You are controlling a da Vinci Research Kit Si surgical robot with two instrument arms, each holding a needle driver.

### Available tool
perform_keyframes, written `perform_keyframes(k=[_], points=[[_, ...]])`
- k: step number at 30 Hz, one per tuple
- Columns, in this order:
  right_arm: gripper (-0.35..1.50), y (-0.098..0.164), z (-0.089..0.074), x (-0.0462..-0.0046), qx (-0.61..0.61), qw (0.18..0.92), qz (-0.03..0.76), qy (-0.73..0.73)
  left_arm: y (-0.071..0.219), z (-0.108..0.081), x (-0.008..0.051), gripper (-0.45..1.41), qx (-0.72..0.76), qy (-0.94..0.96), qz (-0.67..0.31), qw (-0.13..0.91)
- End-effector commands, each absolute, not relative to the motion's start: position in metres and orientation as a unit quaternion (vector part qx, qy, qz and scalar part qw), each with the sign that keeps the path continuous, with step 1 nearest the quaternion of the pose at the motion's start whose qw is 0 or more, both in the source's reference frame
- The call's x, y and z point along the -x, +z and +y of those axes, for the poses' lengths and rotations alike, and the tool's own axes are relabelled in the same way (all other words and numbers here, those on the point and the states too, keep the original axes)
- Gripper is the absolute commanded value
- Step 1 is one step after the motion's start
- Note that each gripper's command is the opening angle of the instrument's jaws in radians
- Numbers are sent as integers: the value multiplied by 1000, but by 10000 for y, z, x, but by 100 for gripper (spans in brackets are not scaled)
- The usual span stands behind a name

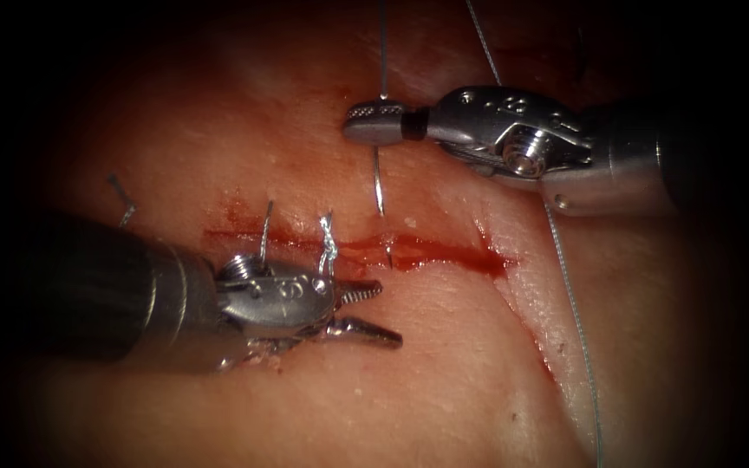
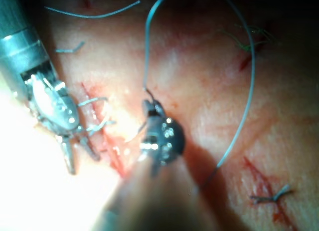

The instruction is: Wound Closure

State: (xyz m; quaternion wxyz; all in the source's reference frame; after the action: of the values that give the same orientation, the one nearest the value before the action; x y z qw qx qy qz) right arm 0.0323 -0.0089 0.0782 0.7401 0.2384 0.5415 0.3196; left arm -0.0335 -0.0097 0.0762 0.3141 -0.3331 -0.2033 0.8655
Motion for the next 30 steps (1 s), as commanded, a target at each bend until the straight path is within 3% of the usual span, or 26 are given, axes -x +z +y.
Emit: perform_keyframes(k=[1,23,25,27,30], points=[[-35,784,-92,-330,-248,738,542,318,767,-99,339,25,335,866,-202,310],[-35,770,-175,-320,-419,683,471,369,765,-100,327,25,340,874,-197,285],[67,772,-178,-321,-410,682,475,376,765,-100,326,27,342,876,-195,280],[129,772,-179,-321,-383,680,481,400,763,-100,326,27,345,879,-190,268],[136,770,-176,-312,-382,678,483,402,758,-100,328,27,351,887,-176,242]])
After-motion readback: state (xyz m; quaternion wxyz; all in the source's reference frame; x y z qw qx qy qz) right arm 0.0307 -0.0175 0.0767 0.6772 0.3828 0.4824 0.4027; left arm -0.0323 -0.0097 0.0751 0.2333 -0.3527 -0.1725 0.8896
